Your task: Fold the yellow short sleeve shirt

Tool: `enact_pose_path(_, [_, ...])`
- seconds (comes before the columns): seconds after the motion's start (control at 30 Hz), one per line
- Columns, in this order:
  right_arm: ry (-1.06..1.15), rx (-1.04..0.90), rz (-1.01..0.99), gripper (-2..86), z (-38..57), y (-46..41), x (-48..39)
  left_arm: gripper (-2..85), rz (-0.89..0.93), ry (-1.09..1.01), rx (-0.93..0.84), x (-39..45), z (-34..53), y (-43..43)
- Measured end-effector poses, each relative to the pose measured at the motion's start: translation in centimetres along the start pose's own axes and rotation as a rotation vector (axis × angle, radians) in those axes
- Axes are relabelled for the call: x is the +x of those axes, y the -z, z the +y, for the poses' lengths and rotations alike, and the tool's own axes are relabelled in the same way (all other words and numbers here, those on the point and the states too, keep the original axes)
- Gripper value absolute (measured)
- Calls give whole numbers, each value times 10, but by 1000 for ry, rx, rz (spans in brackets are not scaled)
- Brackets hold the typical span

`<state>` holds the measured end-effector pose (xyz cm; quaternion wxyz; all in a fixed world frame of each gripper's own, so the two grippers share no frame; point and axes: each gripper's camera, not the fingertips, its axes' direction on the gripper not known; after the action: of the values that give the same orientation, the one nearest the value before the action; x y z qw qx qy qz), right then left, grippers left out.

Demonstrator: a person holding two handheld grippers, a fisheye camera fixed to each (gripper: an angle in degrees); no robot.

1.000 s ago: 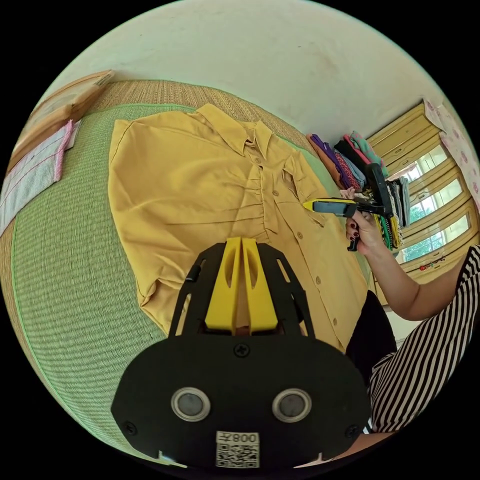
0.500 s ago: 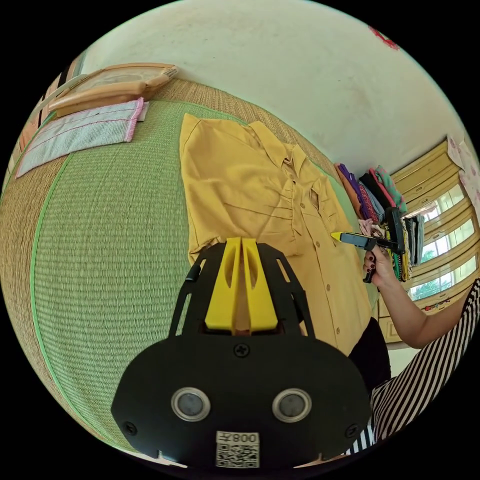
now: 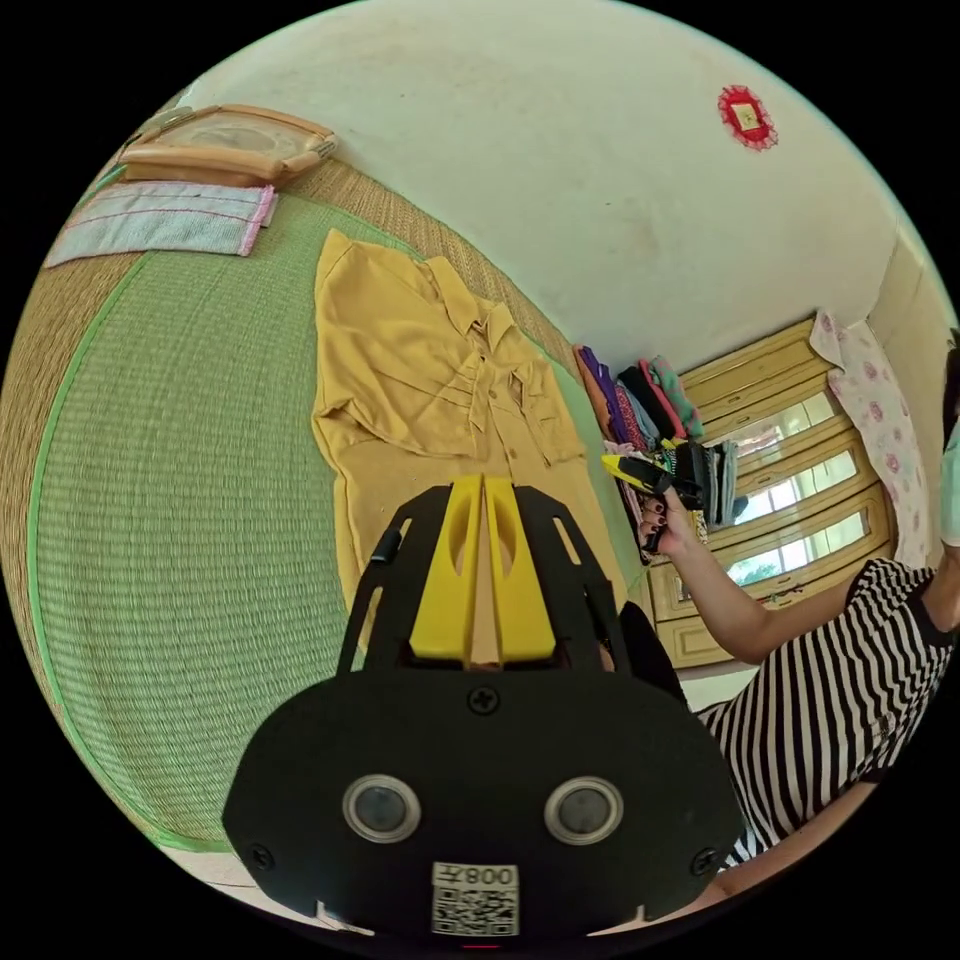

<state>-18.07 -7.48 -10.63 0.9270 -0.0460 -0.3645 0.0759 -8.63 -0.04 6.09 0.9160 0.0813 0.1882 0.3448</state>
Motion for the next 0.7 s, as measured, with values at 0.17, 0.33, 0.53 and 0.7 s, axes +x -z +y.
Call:
enact_pose_path(0.17, [-81,33,22,2,93,82,24,21,100,110,38,-3,83,32])
enact_pose_path(0.33, [-176,106,8,2,196,156,61,53,105,223,76,-6,162,64])
enact_pose_path(0.53, [-285,166,-46,5,298,208,106,80,-6,273,41,-3,210,79])
enact_pose_path(0.7, [-317,191,-79,25,345,226,119,94,-61,306,5,-7,222,76])
